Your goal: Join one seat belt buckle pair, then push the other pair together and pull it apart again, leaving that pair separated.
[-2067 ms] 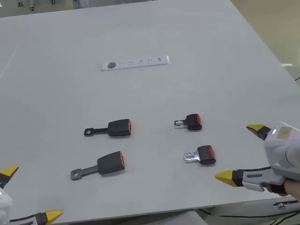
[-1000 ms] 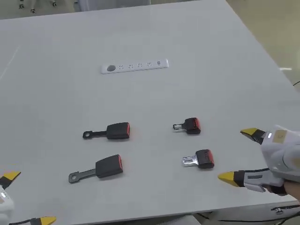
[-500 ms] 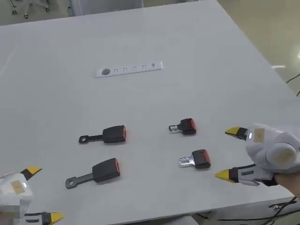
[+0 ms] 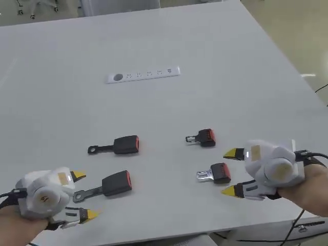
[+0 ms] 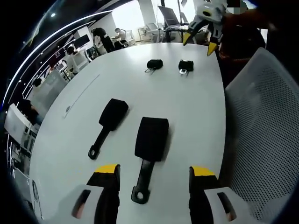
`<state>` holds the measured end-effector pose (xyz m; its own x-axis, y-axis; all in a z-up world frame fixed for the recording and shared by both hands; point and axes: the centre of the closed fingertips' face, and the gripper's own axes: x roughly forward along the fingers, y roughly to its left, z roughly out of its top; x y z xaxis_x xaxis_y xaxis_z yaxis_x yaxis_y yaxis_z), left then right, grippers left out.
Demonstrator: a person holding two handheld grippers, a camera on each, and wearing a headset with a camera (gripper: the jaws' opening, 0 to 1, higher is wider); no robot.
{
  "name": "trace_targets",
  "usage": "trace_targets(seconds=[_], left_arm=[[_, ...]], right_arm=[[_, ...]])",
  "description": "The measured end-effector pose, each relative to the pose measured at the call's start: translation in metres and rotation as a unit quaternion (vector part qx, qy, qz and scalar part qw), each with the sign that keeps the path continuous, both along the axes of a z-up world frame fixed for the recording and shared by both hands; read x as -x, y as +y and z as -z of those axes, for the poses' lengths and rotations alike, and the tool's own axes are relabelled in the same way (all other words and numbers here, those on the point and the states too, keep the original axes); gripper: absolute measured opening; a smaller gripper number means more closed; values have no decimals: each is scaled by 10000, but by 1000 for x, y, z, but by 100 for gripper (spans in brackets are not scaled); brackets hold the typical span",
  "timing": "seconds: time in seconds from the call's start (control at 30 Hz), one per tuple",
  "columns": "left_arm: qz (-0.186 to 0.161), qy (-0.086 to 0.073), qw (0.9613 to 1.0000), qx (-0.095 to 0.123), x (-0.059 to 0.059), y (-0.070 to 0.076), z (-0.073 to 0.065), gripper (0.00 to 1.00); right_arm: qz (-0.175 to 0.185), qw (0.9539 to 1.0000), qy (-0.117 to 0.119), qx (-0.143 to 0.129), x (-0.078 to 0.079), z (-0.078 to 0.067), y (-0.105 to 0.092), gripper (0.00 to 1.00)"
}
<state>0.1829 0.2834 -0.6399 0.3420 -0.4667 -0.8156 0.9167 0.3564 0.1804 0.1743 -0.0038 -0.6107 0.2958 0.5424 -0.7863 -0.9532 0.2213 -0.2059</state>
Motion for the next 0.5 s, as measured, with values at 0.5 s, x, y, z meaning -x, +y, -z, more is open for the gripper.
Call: trace_targets(seconds=[0.5], left_arm=[[148,349,9987,-335,-30,-14,22,57]], right_arm=[[-191,9985,455,252,-16,34,-8,39]])
